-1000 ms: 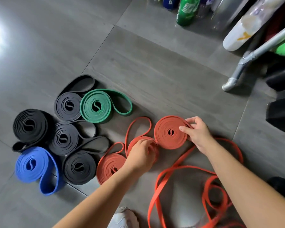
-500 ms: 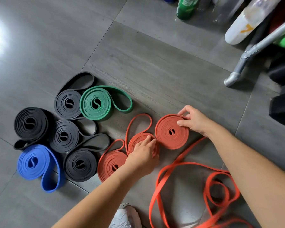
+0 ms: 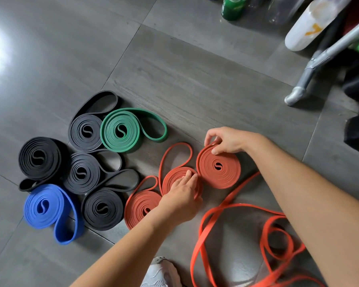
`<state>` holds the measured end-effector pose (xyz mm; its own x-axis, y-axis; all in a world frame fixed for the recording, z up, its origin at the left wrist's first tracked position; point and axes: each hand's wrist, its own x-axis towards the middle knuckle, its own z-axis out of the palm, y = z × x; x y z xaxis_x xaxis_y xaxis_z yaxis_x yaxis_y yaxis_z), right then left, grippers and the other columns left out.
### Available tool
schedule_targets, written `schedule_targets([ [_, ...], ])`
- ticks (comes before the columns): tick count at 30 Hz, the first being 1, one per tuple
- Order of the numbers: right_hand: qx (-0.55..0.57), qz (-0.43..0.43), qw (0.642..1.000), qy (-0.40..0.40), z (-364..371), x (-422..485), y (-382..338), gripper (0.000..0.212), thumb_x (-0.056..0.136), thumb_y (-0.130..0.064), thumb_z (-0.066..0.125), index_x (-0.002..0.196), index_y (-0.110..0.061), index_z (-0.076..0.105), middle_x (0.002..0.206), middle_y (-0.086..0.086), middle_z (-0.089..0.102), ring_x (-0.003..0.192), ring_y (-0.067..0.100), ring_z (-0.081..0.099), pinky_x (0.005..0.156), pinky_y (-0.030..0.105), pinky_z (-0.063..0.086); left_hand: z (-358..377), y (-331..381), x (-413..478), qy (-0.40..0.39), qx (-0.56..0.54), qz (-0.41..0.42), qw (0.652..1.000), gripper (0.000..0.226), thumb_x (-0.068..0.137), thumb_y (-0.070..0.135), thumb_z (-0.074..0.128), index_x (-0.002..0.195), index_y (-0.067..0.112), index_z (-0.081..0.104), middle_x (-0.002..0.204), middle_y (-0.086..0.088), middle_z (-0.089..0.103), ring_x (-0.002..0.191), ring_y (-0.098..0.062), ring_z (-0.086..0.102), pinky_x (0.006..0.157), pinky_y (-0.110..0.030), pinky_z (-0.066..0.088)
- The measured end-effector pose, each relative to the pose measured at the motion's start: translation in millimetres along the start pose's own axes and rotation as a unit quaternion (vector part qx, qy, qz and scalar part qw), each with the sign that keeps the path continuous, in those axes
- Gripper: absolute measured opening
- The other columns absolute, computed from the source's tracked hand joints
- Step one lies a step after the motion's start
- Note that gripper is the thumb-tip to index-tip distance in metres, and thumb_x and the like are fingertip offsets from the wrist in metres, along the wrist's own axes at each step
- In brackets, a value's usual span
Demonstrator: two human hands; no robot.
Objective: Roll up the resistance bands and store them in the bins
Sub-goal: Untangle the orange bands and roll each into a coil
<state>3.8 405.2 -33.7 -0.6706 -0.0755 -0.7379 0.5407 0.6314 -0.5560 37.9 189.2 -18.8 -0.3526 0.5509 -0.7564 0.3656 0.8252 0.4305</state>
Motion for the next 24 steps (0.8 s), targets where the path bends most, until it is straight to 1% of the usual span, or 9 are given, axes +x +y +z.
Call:
schedule_targets([
  [4,-0.037,-0.005,0.996,0.087,18.0,0.8,-3.5,0.026,0.080,-0.008,0.065,0.087,-0.033,0.060,0.098,-0.002,0.059,0.097,0.016,0.056,0.090,0.029,0.044,1.9,4.9,-4.5,0.015,0.087,-0.011,0.996,0.074,0.093,0.035,0.045,0.149,0.033,-0.003,0.158,-0.002,-0.001,0.144,-0.024,0.007,0.106,-0.046,0.034],
  [7,-0.093,-0.015,0.981,0.170,31.2,-4.1,4.5,0.022,0.083,-0.017,0.066,0.095,-0.034,0.064,0.108,-0.004,0.040,0.111,0.018,0.039,0.101,0.033,0.035,2.5,12.3,-3.0,0.046,0.140,-0.016,0.989,0.074,0.091,0.030,0.046,0.149,0.032,0.001,0.152,-0.005,0.010,0.138,-0.026,0.015,0.098,-0.044,0.036],
  [9,-0.122,-0.013,0.972,0.201,31.3,-5.2,6.8,0.020,0.081,-0.023,0.069,0.095,-0.037,0.067,0.112,-0.003,0.037,0.113,0.019,0.032,0.105,0.036,0.030,1.5,13.1,-0.3,0.057,0.157,-0.014,0.986,0.073,0.090,0.025,0.046,0.150,0.030,0.004,0.148,-0.005,0.012,0.135,-0.026,0.018,0.097,-0.043,0.035],
  [11,-0.130,-0.011,0.968,0.213,31.0,-5.2,5.9,0.020,0.080,-0.026,0.070,0.095,-0.039,0.068,0.116,-0.003,0.036,0.114,0.020,0.031,0.105,0.036,0.028,0.9,12.0,-0.9,0.055,0.173,-0.013,0.983,0.074,0.089,0.021,0.046,0.149,0.031,0.005,0.153,-0.007,0.003,0.137,-0.027,0.015,0.099,-0.043,0.033],
  [14,-0.130,-0.016,0.966,0.224,33.2,-7.1,5.4,0.025,0.083,-0.029,0.067,0.105,-0.039,0.067,0.109,-0.003,0.037,0.112,0.019,0.035,0.101,0.034,0.031,-0.2,9.0,-4.4,0.051,0.220,0.008,0.974,0.077,0.088,0.017,0.045,0.150,0.028,-0.001,0.156,-0.003,-0.020,0.139,-0.024,0.012,0.097,-0.043,0.034],
  [16,-0.147,-0.018,0.964,0.221,38.0,-11.0,8.8,0.035,0.089,-0.030,0.060,0.122,-0.039,0.059,0.113,-0.001,0.039,0.114,0.021,0.036,0.101,0.036,0.034,-3.6,7.3,-4.1,0.051,0.248,0.031,0.967,0.075,0.090,0.018,0.042,0.150,0.024,-0.001,0.157,0.000,-0.017,0.137,-0.024,0.018,0.094,-0.041,0.035],
  [18,-0.203,-0.029,0.952,0.228,47.6,-15.0,15.9,0.046,0.093,-0.030,0.052,0.138,-0.036,0.043,0.128,0.002,0.038,0.121,0.024,0.035,0.102,0.039,0.034,-7.3,6.4,-3.3,0.055,0.271,0.047,0.960,0.071,0.092,0.021,0.041,0.150,0.022,0.001,0.158,-0.001,-0.011,0.135,-0.023,0.022,0.092,-0.040,0.036],
  [21,-0.211,-0.027,0.937,0.277,63.1,-21.3,22.9,0.055,0.094,-0.029,0.051,0.145,-0.028,0.031,0.149,0.005,0.031,0.135,0.026,0.028,0.105,0.044,0.032,-7.9,5.3,-2.4,0.058,0.305,0.058,0.949,0.074,0.091,0.022,0.047,0.150,0.020,0.002,0.158,-0.004,-0.010,0.133,-0.024,0.026,0.091,-0.039,0.037],
  [24,-0.194,-0.004,0.947,0.257,72.4,-22.6,25.0,0.061,0.095,-0.041,0.045,0.149,-0.028,0.020,0.158,-0.001,0.015,0.144,0.021,0.011,0.113,0.045,0.022,-4.9,6.6,1.0,0.052,0.309,0.055,0.948,0.079,0.089,0.022,0.049,0.150,0.019,0.000,0.157,-0.005,-0.012,0.134,-0.026,0.024,0.093,-0.039,0.038],
])
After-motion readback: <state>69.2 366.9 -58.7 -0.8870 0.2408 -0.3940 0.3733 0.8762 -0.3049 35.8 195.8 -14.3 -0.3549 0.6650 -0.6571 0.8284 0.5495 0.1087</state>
